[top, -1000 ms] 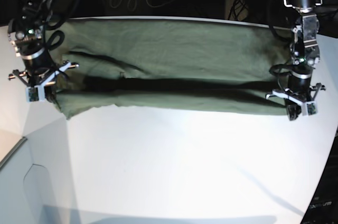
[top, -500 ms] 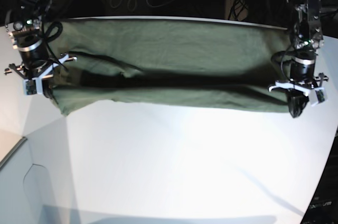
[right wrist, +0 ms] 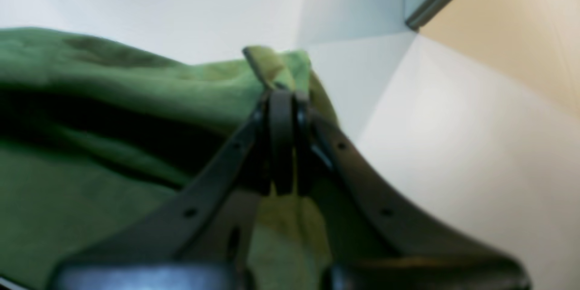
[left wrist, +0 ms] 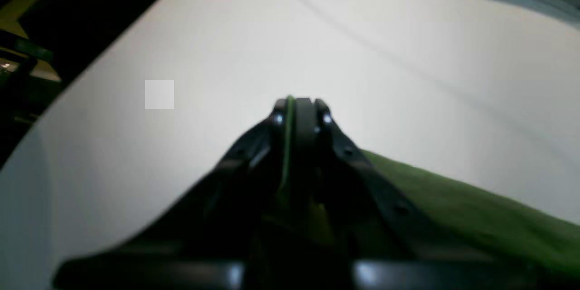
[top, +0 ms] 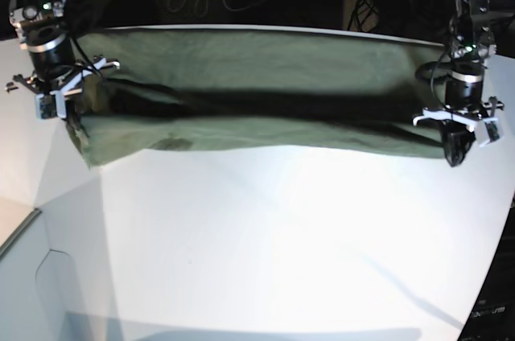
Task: Layout the t-shirt on the table in an organized manner, then fold the t-shirt properly
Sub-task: 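Lift the strip ends with both grippers and drag them away from the table edge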
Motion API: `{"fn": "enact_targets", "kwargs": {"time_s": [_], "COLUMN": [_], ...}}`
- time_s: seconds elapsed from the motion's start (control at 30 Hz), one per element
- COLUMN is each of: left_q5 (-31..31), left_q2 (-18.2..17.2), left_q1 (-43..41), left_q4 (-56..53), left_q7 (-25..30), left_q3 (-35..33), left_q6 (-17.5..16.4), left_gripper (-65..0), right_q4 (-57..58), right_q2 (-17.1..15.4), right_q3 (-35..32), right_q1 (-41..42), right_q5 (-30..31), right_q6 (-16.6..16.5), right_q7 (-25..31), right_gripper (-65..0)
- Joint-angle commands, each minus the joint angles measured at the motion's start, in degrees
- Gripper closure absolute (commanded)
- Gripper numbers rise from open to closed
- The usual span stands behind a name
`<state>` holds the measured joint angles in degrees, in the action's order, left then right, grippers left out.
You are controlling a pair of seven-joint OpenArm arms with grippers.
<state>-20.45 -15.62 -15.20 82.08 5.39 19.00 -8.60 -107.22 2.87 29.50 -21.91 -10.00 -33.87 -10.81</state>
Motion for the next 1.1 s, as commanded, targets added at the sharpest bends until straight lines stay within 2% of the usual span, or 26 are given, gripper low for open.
{"fn": "enact_targets", "kwargs": {"time_s": [0.0, 0.23, 0.67, 0.87, 1.07], "left_q5": [-0.34, -0.34, -0.34, -0.34, -0.34], "left_q2": [-0.34, 0.19, 0.54, 0.54, 0.63], "left_q1": [0.39, 0.56, 0.65, 0.56, 0.12], "left_q4": [1.21, 0.42, -1.78, -1.78, -1.60], "left_q7": [1.60, 1.51, 1.51, 1.51, 1.69], "left_q3": [0.91, 1.79, 1.87, 1.79, 1.70], "left_q6": [0.12, 0.12, 0.12, 0.12, 0.12], "left_gripper": [-0.1, -0.1, -0.1, -0.1, -0.1], "right_q4": [-1.57, -2.36, -6.06, -5.88, -4.12], "right_q2": [0.25, 4.29, 4.29, 4.91, 4.99], "right_q3": [0.17, -0.53, -0.53, -1.23, -1.76], "right_q1": [-0.11, -4.07, -10.22, -14.09, -15.32], "right_q5": [1.08, 1.08, 1.08, 1.08, 1.08], "right_q6": [-0.46, -0.46, -0.55, -0.55, -0.55], "right_q7": [2.24, 5.58, 6.81, 11.82, 12.17], "right_gripper": [0.0, 0.0, 0.0, 0.0, 0.0]}}
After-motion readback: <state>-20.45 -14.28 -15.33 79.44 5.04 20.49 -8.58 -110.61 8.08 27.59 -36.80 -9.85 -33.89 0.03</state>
